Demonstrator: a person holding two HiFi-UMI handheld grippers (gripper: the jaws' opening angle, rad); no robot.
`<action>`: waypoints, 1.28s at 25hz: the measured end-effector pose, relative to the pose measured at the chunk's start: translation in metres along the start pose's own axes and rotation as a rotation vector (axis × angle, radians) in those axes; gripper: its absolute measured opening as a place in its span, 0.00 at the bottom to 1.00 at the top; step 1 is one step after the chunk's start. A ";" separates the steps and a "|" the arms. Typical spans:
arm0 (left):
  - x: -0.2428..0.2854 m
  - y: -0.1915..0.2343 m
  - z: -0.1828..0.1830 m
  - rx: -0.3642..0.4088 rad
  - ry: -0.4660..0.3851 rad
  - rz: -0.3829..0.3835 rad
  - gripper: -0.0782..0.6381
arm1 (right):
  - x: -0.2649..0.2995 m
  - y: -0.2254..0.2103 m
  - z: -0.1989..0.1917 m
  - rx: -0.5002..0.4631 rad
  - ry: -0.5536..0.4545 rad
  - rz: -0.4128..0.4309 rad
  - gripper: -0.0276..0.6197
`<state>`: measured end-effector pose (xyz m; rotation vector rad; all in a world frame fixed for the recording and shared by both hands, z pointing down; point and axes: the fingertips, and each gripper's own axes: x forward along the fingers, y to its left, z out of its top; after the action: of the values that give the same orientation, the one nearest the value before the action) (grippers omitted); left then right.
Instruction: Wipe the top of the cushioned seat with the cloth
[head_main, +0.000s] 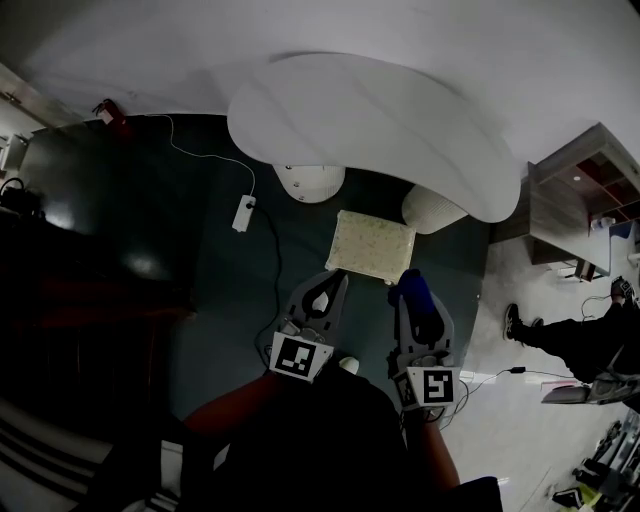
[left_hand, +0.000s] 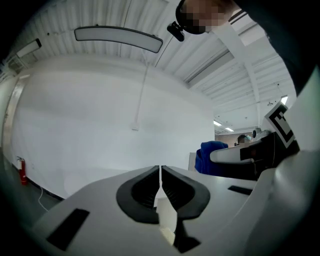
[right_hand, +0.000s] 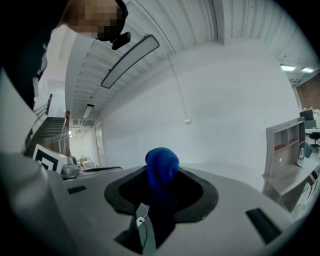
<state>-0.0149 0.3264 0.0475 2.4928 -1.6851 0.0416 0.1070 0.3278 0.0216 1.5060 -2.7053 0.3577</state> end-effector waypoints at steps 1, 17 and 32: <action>0.007 0.012 0.004 0.009 -0.002 0.000 0.14 | 0.015 -0.001 0.005 0.014 -0.006 0.003 0.29; 0.064 0.144 -0.009 -0.078 0.019 0.052 0.14 | 0.154 0.000 -0.020 0.093 0.073 -0.062 0.29; 0.124 0.165 -0.056 -0.076 0.055 0.155 0.14 | 0.253 -0.031 -0.106 0.176 0.235 0.164 0.29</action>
<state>-0.1179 0.1588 0.1302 2.2818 -1.8185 0.0596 -0.0108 0.1233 0.1645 1.1891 -2.6712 0.7460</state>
